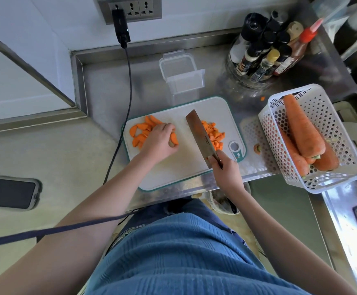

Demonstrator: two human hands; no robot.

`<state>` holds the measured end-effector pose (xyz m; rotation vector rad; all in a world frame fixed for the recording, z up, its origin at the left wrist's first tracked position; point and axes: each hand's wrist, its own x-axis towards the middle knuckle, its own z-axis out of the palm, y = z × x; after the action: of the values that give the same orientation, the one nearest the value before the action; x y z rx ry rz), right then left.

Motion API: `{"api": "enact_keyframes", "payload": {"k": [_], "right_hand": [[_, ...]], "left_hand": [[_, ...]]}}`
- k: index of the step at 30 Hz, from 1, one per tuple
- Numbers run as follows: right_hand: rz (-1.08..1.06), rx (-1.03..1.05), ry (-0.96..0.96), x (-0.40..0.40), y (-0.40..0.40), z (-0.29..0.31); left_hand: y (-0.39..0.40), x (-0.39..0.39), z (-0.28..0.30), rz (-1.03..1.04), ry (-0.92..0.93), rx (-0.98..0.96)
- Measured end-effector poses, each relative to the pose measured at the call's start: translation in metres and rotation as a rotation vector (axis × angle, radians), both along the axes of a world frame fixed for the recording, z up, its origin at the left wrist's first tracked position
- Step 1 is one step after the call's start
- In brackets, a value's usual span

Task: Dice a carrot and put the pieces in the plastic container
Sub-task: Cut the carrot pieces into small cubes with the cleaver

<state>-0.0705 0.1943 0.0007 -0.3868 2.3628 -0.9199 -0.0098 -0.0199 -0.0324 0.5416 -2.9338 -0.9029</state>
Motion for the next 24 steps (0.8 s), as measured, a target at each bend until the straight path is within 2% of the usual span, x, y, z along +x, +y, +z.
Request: {"api": "enact_keyframes", "payload": {"k": [4,10,13,16,18,21,24], "right_hand": [[-0.001,-0.003,0.003,0.002,-0.003,0.001],[0.036,0.003,-0.003,0.0,-0.014,-0.002],[0.044,-0.011,0.001,-0.001,-0.019,0.001],[0.028,-0.017,0.006,-0.002,-0.02,0.003],[0.016,-0.025,0.002,-0.001,-0.019,0.003],[0.002,-0.028,0.012,0.0,-0.016,0.005],[-0.012,-0.024,0.014,0.003,-0.011,0.006]], "left_hand": [[0.02,0.032,-0.002,-0.08,0.01,-0.007],[0.02,0.059,-0.006,-0.11,-0.102,-0.019],[0.006,0.053,0.0,-0.076,0.028,-0.033],[-0.025,0.028,0.002,0.049,0.173,-0.105],[-0.043,0.008,0.004,0.066,0.076,-0.126],[-0.053,-0.011,-0.001,0.074,-0.194,-0.126],[-0.049,-0.013,-0.007,0.122,-0.244,-0.142]]}}
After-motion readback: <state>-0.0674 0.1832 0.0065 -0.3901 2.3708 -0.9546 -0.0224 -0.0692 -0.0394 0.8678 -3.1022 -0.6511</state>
